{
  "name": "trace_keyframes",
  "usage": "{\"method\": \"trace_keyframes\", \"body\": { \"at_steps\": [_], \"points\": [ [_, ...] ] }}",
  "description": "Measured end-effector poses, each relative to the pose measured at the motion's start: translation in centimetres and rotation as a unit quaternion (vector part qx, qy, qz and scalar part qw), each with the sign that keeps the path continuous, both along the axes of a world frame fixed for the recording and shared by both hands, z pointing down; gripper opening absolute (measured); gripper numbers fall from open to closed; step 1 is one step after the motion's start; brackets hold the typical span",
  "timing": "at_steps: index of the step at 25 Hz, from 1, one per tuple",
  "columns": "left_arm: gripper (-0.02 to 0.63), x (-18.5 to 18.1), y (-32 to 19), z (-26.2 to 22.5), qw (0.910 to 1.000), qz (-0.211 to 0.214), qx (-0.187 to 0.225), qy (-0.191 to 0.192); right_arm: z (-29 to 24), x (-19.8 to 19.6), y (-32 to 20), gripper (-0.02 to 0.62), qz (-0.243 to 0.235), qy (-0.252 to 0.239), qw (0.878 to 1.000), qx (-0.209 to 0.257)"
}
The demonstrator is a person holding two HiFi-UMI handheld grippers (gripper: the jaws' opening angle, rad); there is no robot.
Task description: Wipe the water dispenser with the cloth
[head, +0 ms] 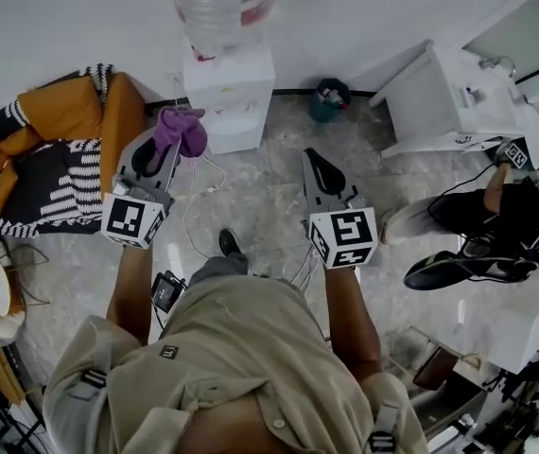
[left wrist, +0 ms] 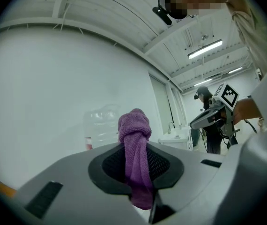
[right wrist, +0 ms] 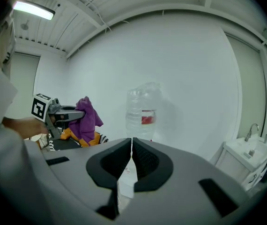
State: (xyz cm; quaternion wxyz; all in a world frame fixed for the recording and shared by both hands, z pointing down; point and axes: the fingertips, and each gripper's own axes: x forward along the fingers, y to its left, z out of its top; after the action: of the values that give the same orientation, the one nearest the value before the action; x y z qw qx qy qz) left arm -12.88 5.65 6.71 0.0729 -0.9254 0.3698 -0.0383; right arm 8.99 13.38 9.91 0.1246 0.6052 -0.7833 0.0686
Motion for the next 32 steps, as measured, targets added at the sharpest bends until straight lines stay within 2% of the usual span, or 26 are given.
{"method": "trace_keyframes", "body": {
  "at_steps": [4,9,15,20,23,27,32],
  "points": [
    [0.077,-0.2,-4.7,1.4,1.0,0.0,-0.005,0.005,0.6,0.6,-3.6,0.026,0.019,-0.004,1.0,-0.009],
    [0.077,-1.5,-8.7,2.8,0.9991,-0.031,-0.021,0.019,1.8,0.3,-8.1,0.026,0.011,0.004,1.0,-0.028],
    [0.077,-4.0,-13.5,7.5,0.9943,-0.1,-0.037,0.004,4.7,0.0,-13.5,0.026,-0.015,0.011,0.998,-0.059],
    [0.077,-4.2,-16.4,10.5,0.9874,-0.148,-0.054,-0.017,7.4,1.0,-17.6,0.026,-0.043,0.009,0.996,-0.083],
    [0.077,-3.6,-18.3,13.2,0.9818,-0.175,-0.062,-0.041,9.5,1.9,-19.8,0.026,-0.063,0.006,0.993,-0.099],
    [0.077,-2.7,-21.7,18.6,0.9702,-0.215,-0.081,-0.078,12.3,3.9,-22.5,0.026,-0.085,0.011,0.989,-0.119],
    [0.077,-2.1,-25.6,27.3,0.9493,-0.275,-0.129,-0.08,16.8,7.3,-25.0,0.026,-0.107,0.038,0.983,-0.142]
  ]
}}
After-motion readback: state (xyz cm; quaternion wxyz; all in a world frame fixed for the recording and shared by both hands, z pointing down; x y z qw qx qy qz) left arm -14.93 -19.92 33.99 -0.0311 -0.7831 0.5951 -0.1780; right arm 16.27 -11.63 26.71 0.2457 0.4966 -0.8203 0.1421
